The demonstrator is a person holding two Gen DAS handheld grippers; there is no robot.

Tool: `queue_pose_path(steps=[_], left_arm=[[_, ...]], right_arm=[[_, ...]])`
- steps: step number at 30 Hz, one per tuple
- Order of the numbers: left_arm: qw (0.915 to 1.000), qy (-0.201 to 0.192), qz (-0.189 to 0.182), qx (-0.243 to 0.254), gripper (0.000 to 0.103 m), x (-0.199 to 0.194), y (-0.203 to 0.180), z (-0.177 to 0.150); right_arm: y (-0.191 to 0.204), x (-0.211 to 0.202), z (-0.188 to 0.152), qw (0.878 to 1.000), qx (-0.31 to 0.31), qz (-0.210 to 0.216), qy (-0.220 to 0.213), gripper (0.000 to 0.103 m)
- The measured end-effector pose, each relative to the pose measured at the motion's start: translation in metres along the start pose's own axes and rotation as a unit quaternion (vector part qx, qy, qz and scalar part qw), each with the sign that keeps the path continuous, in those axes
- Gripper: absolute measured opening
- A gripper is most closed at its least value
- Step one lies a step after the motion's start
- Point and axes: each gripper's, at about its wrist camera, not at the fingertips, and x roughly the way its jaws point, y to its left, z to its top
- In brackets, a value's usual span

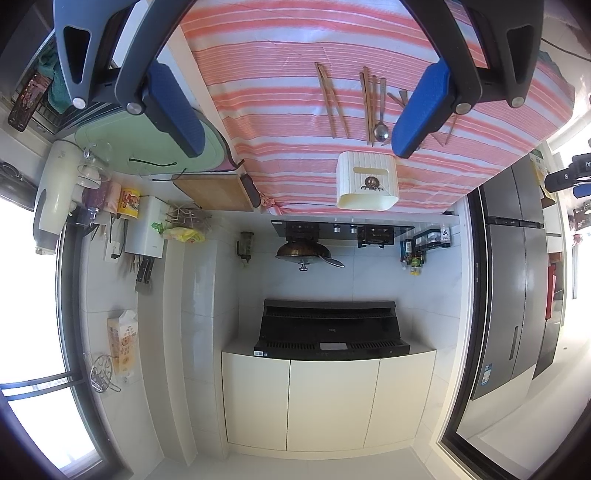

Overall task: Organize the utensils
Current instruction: 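Lower both tools toward the loose wooden chopsticks on the cloth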

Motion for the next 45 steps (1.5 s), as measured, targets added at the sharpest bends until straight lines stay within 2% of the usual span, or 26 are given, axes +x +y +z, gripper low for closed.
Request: queue_pose_path(steps=[10,14,17,20,24,31,35,38,42,44,45], left_arm=[[0.9994,0.033,0.006,0.011,0.103,0.025,-0.006,-0.006],[0.9972,0.073,0.013,-0.009,0.103,0.052,0.000,-0.015],[0.9907,0.123,0.026,-0.051,0.103,0.084,0.019,-0.028],[0.9804,0.169,0.047,-0.089,0.103,0.115,0.041,-0.047],[0.9648,0.220,0.042,-0.137,0.102,0.155,0.054,-0.064],[0.9568,0.265,0.032,-0.116,0.102,0.248,0.049,-0.054],[0.9526,0.285,0.051,-0.093,0.102,0.301,0.048,-0.050],[0.9482,0.303,0.056,-0.077,0.102,0.327,0.047,-0.053],[0.9438,0.321,0.064,-0.045,0.100,0.342,0.047,-0.059],[0.9448,0.318,0.072,-0.029,0.099,0.343,0.048,-0.059],[0.9448,0.319,0.071,-0.025,0.099,0.343,0.048,-0.058]], right_arm=[[-0.002,0.017,-0.007,1.000,-0.001,-0.007,0.014,0.103],[-0.002,0.027,-0.014,1.000,-0.004,-0.009,0.024,0.103],[-0.006,0.033,-0.022,0.999,-0.003,-0.016,0.031,0.103],[-0.009,0.045,-0.032,0.999,-0.002,-0.019,0.048,0.103],[-0.013,0.065,-0.045,0.997,0.001,-0.017,0.080,0.103],[-0.012,0.096,-0.059,0.993,-0.008,-0.003,0.114,0.103],[-0.022,0.128,-0.065,0.989,0.009,0.026,0.143,0.103],[-0.028,0.175,-0.075,0.979,-0.001,0.049,0.198,0.103],[-0.026,0.243,-0.094,0.952,-0.003,0.106,0.286,0.101],[-0.018,0.272,-0.099,0.938,0.001,0.141,0.316,0.087],[-0.012,0.285,-0.101,0.932,0.000,0.154,0.327,0.076]])
